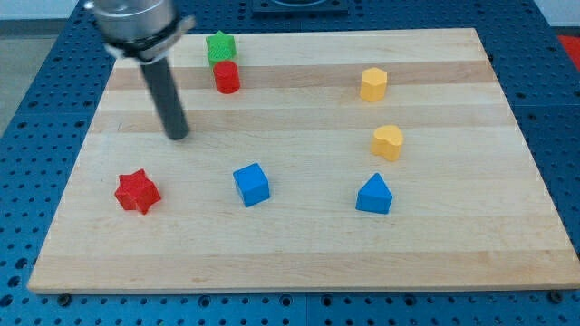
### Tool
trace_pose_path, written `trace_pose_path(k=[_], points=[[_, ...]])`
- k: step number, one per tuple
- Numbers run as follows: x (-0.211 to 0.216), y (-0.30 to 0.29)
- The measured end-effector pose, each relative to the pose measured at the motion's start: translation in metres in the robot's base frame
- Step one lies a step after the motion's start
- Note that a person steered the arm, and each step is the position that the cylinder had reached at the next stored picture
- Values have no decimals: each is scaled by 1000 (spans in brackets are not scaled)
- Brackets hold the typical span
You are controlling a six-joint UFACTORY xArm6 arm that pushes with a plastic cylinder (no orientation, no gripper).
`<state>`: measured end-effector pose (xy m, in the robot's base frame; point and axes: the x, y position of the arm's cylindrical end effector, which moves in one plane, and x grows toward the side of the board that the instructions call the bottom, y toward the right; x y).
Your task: Move the red star towards center left of the board
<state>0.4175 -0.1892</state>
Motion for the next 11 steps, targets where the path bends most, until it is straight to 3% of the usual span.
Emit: trace_pose_path(k=[3, 4, 5, 8, 10, 11], points=[[155, -51], [172, -55], [167, -42], [52, -9], [85, 10], [66, 35]])
